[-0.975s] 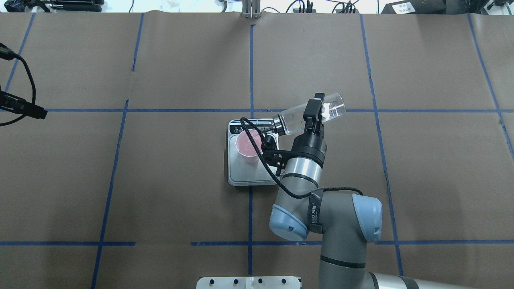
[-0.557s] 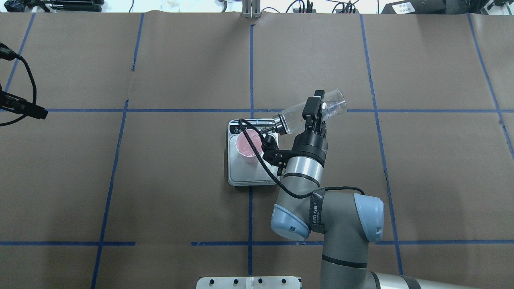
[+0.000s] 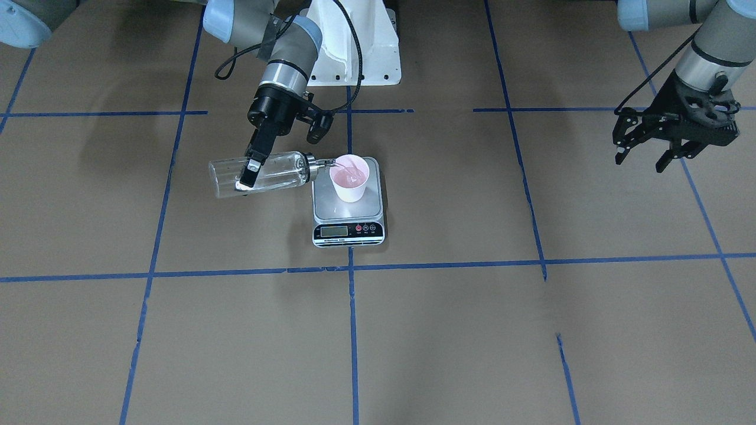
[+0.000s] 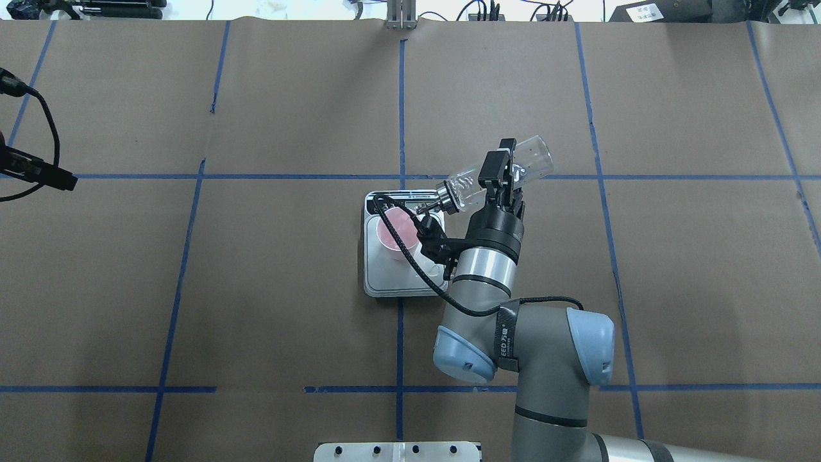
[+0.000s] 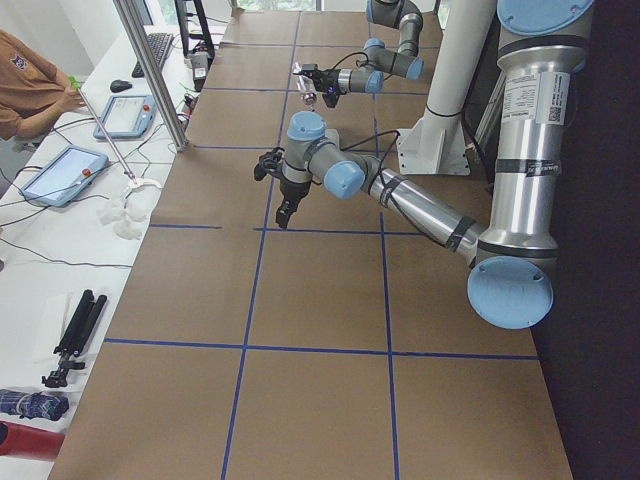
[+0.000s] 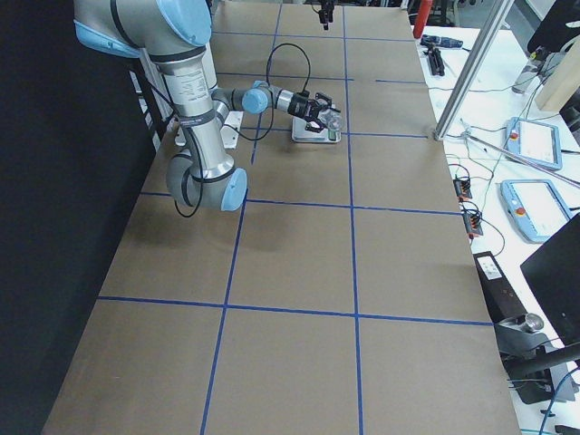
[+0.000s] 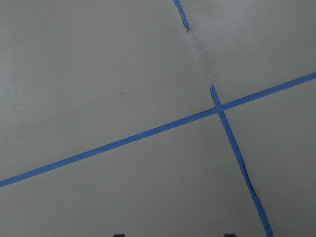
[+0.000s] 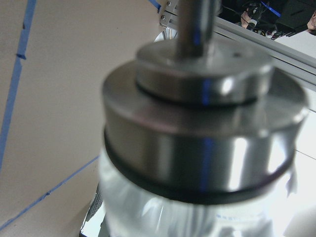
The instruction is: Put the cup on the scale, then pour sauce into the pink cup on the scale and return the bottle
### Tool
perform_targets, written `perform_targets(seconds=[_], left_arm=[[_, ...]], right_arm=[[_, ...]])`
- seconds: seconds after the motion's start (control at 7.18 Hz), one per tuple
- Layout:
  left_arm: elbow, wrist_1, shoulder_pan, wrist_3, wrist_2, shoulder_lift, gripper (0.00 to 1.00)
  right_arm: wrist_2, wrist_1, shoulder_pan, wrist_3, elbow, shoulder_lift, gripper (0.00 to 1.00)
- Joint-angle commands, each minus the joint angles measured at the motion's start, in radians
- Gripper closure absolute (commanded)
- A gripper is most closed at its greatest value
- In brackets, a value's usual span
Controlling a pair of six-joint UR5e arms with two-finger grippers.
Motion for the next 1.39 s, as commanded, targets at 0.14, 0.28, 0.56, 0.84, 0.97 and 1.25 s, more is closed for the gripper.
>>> perform_targets(seconds=[0.14, 0.28, 0.56, 0.84, 0.97, 1.25], left_arm=[[-0.001, 0.0, 0.0, 0.0, 0.0, -0.002, 0.26], [-0.001, 0.0, 0.0, 0.0, 0.0, -0.002, 0.27], [-0.001, 0.0, 0.0, 0.0, 0.0, -0.002, 0.26], [-0.002, -0.002, 0.0, 0.0, 0.0, -0.002, 0.26], [-0.004, 0.0, 0.0, 0.0, 0.0, -0.002, 0.26], [-0.008, 0.0, 0.0, -0.002, 0.0, -0.001, 0.26]], right_arm=[[0.001, 0.003, 0.003, 0.002, 0.034, -0.006, 1.0], [0.004, 0.004, 0.003, 0.01, 0.034, -0.011, 1.0], [0.01, 0.013, 0.001, 0.089, 0.035, -0.025, 1.0], [0.053, 0.015, -0.008, 0.273, 0.037, -0.037, 1.0], [0.061, 0.016, -0.019, 0.356, 0.037, -0.037, 1.0], [0.102, 0.018, -0.046, 0.541, 0.034, -0.031, 1.0]])
